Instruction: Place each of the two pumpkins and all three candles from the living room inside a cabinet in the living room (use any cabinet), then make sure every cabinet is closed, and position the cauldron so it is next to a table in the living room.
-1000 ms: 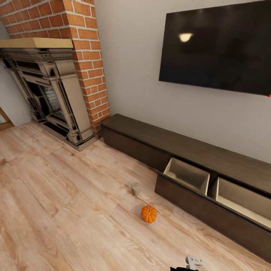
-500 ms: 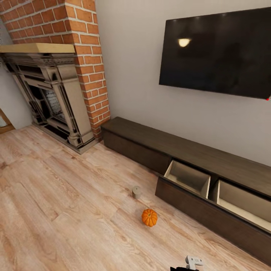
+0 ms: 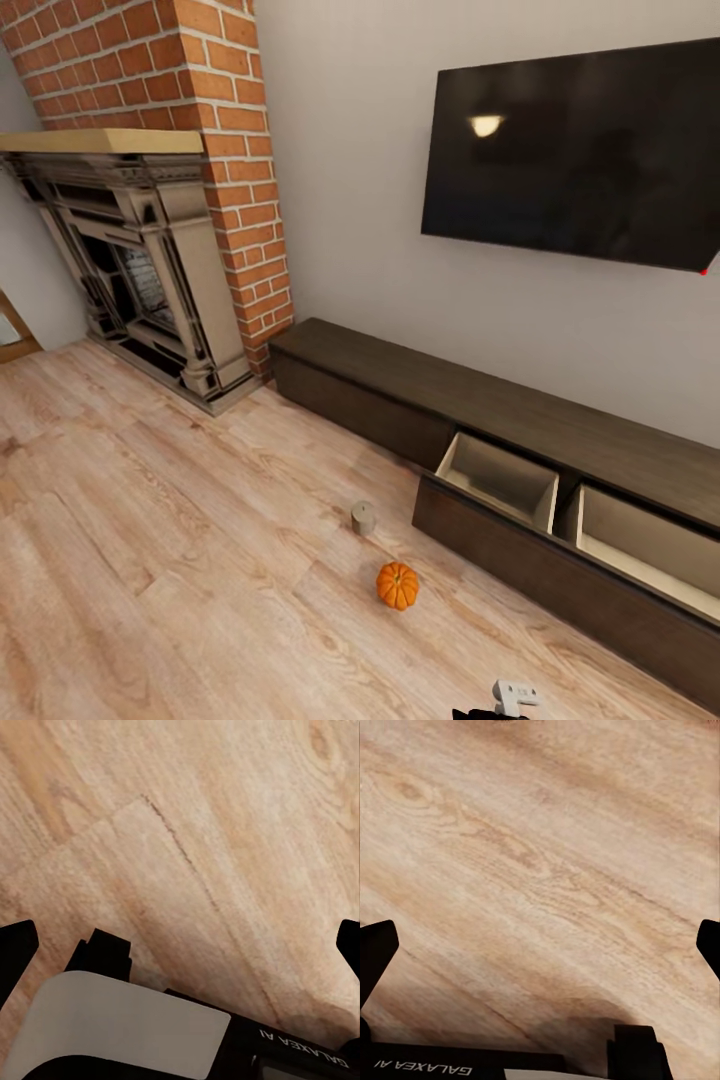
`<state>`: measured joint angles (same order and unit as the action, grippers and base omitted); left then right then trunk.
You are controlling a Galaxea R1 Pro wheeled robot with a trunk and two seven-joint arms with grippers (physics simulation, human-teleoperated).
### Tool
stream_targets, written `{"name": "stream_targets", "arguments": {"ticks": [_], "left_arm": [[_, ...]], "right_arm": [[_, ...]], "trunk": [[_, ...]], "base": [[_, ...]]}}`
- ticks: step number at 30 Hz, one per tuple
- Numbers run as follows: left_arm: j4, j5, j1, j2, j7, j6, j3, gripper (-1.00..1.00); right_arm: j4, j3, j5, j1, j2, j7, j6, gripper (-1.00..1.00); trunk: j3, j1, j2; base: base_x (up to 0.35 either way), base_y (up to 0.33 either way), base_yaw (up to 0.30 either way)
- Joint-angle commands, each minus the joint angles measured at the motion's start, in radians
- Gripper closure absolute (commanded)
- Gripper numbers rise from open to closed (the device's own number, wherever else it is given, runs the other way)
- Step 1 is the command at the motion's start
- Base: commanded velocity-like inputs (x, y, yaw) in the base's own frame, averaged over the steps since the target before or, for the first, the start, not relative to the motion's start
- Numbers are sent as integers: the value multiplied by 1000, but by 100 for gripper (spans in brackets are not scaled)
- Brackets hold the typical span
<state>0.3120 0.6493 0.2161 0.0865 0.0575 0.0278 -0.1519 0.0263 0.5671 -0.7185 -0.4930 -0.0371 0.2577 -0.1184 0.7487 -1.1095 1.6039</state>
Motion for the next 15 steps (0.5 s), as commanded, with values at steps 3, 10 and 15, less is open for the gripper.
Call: {"name": "stream_targets", "arguments": {"ticks": [3, 10, 15], "left_arm": [[1, 10, 0, 2, 1, 3, -6, -100], [1, 10, 0, 4, 1, 3, -6, -100], [1, 10, 0, 4, 1, 3, -6, -100]], "right_arm": [[3, 8, -10, -1, 0, 6, -4, -100], [3, 8, -11, -1, 0, 6, -4, -100], [3, 8, -12, -1, 0, 6, -3, -100]], "trunk": [[-2, 0, 0], [-4, 0, 0], [-4, 0, 0]], "base": [[19, 71, 0], [158, 227, -25], [204, 260, -212]]}}
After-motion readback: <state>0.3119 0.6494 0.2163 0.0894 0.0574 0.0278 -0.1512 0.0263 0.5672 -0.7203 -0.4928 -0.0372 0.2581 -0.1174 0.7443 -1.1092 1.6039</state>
